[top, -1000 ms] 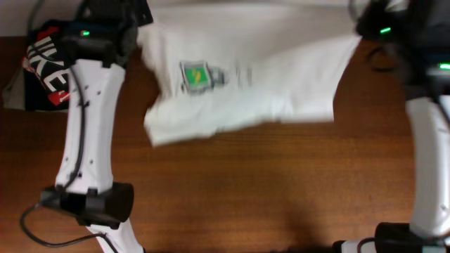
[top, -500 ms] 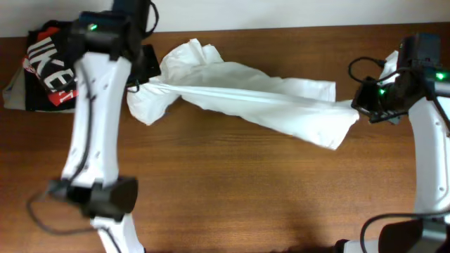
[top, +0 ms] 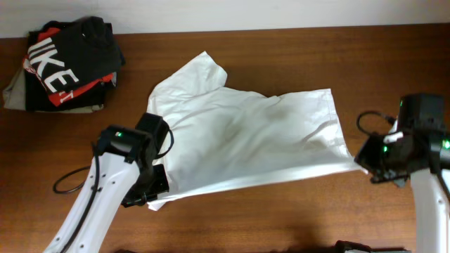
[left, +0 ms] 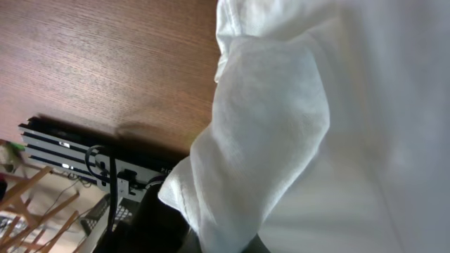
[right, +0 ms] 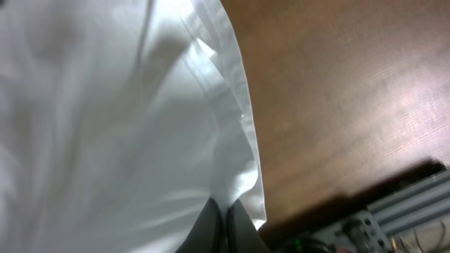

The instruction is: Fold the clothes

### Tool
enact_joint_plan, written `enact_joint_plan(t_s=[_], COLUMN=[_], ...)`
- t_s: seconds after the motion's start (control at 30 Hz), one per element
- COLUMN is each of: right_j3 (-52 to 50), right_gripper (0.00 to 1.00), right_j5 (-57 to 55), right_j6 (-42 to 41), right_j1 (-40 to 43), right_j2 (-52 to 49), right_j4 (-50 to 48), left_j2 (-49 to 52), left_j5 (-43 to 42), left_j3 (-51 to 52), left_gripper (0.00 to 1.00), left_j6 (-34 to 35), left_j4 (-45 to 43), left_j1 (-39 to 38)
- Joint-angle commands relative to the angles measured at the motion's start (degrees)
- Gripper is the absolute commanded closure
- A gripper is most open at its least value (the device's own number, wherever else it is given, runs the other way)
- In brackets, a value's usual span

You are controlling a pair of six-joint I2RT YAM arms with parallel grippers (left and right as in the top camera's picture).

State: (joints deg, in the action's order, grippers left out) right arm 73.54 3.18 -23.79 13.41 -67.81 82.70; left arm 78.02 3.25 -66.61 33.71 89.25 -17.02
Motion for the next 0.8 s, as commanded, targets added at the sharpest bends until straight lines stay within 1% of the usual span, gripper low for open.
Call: enact_joint_plan(t_s=[0.0, 0.03, 0.13, 0.2, 0.27, 0.37, 0.43, 0.5, 0.57, 0.6, 0.63, 0.7, 0.73, 0.77], right_j3=[-9.3, -11.3, -11.7, -11.8, -11.9, -11.9, -12.0, -13.6, -16.8, -17.2, -17.7, -20.2, -23.6, -25.0], right_gripper=[0.96, 0.96, 0.96, 0.96, 0.96, 0.96, 0.96, 0.96, 0.96, 0.96, 0.96, 0.96, 0.96, 0.96], right_j5=[-2.8, -2.2, -1.3, -1.3, -1.3, -1.3, -1.3, -1.3, -1.3, -1.3, -1.2, -1.3, -1.3, -1.3], right_j6=[-1.8, -3.8, -4.4, -4.4, -4.4, -4.4, -4.4, -5.1, -5.7, -5.7, -6.7, -6.8, -8.8, -9.4], right_j1=[0.5, 0.5, 0.5, 0.5, 0.5, 0.5, 0.5, 0.5, 0.5, 0.5, 0.5, 0.5, 0.5, 0.5], right_j2=[5.1, 6.8, 9.9, 9.5, 8.2, 4.1, 0.4, -2.1, -4.4, -5.1, -6.4, -6.9, -6.9, -6.9], right_j4=[-1.5, -2.2, -3.5, -4.3, -6.7, -10.1, -11.0, -14.0, -19.4, -20.9, -21.4, -21.0, -21.0, -21.0], left_j2=[-2.5, -2.5, -2.6, -2.7, -2.6, -2.6, -2.4, -1.2, 2.9, 5.3, 8.8, 11.1, 12.2, 12.2], left_j5=[0.7, 0.2, -1.1, -1.2, -3.3, -3.2, -1.3, 1.4, 2.2, 4.2, 7.6, 8.0, 10.0, 10.2], left_j3=[0.3, 0.3, 0.4, 1.0, 2.1, 2.3, 2.3, 2.5, 2.8, 2.8, 2.8, 2.8, 2.8, 2.8], left_gripper=[0.99, 0.99, 0.99, 0.98, 0.98, 0.98, 0.98, 0.92, 0.92, 0.92, 0.92, 0.92, 0.92, 0.92], left_j6=[0.8, 0.8, 0.8, 0.5, -1.3, -1.4, -1.4, -1.4, -1.2, -1.2, -1.2, -1.1, -1.0, -0.9], left_j4=[2.6, 3.2, 5.6, 3.7, -2.4, -16.2, -21.4, -23.9, -26.5, -28.3, -31.5, -33.8, -34.6, -34.4], left_j1=[0.3, 0.2, 0.1, 0.1, 0.1, 0.2, 0.2, 0.2, 0.2, 0.2, 0.2, 0.8, 2.0, 3.2])
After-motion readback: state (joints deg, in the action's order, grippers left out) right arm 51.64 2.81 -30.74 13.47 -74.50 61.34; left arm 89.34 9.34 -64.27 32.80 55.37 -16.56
